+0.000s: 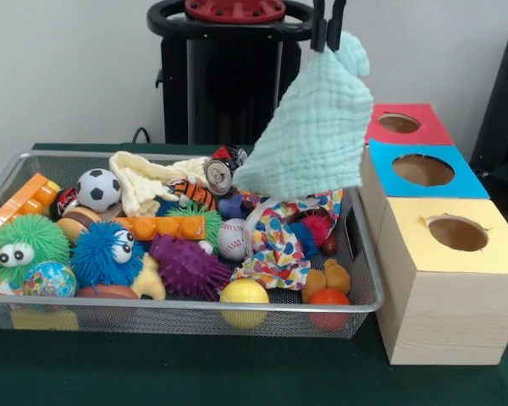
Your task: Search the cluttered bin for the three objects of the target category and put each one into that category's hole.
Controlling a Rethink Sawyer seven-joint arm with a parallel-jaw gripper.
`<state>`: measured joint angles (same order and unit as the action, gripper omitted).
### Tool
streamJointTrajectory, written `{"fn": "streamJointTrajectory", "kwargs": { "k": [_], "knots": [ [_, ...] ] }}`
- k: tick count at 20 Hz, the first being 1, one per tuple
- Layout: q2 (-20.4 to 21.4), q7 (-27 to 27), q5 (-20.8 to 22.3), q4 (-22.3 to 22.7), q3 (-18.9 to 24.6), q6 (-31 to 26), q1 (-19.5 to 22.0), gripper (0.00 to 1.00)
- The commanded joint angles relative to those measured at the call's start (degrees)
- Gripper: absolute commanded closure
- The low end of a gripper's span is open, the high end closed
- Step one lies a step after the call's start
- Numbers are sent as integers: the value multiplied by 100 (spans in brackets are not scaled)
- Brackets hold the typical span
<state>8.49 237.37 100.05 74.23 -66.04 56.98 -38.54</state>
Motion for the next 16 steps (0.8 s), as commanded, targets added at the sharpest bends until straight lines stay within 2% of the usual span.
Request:
{"fn": "streamJointTrajectory", "kwargs": {
  "k": [1, 7, 12, 16],
  "knots": [
    [-476, 1510, -267, 211, 358, -92, 256, 100],
    [-973, 933, -261, 273, 395, -696, 359, 100],
    [-1331, 834, -282, 281, 413, -1028, 369, 100],
    [-1422, 750, -471, 276, 581, -1288, 424, 100]
  ]
}}
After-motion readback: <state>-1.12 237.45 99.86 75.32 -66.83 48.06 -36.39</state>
